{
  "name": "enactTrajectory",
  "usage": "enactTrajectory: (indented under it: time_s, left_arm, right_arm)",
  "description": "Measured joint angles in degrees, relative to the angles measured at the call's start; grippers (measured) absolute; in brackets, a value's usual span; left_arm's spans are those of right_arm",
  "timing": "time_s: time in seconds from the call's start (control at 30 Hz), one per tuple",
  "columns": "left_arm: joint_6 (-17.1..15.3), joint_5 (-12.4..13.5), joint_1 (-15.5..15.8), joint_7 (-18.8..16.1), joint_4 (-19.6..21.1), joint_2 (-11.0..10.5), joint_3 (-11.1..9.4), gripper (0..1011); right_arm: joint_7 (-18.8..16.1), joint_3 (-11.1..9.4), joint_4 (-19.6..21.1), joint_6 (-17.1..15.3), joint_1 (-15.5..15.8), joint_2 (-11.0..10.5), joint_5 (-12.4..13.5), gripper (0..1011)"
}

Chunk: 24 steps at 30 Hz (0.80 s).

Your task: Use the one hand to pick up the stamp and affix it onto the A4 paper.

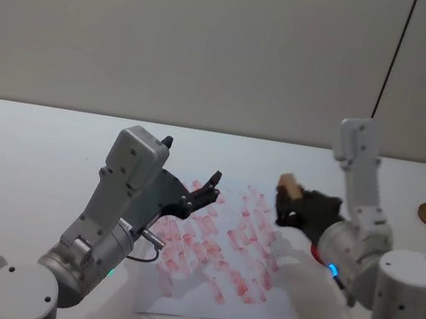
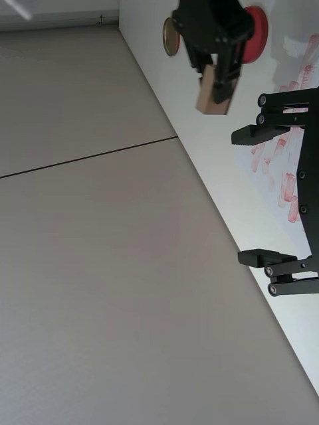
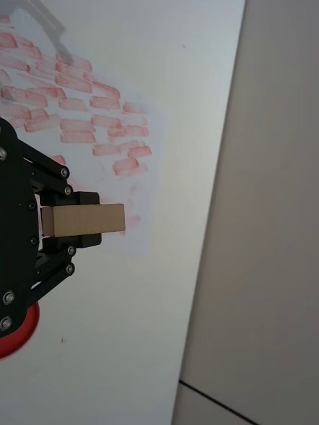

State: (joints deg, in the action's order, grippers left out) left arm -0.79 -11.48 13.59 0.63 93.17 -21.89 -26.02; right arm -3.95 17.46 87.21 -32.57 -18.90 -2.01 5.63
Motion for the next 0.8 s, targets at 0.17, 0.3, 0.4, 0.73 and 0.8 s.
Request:
enactTrajectory:
  time_s: [0.17, 0.3, 0.4, 0.73, 0.8]
  left_arm:
    - [0.00, 0.00, 0.00, 0.00, 0.00, 0.00, 0.00, 993]
    - [0.00, 0.00, 0.00, 0.00, 0.00, 0.00, 0.00, 993]
    - [0.00, 0.00, 0.00, 0.00, 0.00, 0.00, 0.00, 993]
    - [0.00, 0.00, 0.00, 0.00, 0.00, 0.00, 0.00, 993]
    - [0.00, 0.00, 0.00, 0.00, 0.00, 0.00, 0.00, 993]
  right_arm:
    - [-1.70, 0.85, -3.51, -1.08, -0.78, 1.07, 0.15, 220]
    - [-2.77, 1.43, -6.20, -1.55, -1.48, 1.80, -0.09, 220]
    - [-3.16, 1.73, -7.56, -1.83, -1.85, 2.18, -0.45, 220]
    - [-3.17, 2.98, -12.31, -3.88, -3.34, 3.54, -3.52, 220]
    - [-3.00, 3.10, -12.71, -4.17, -3.56, 3.71, -3.98, 220]
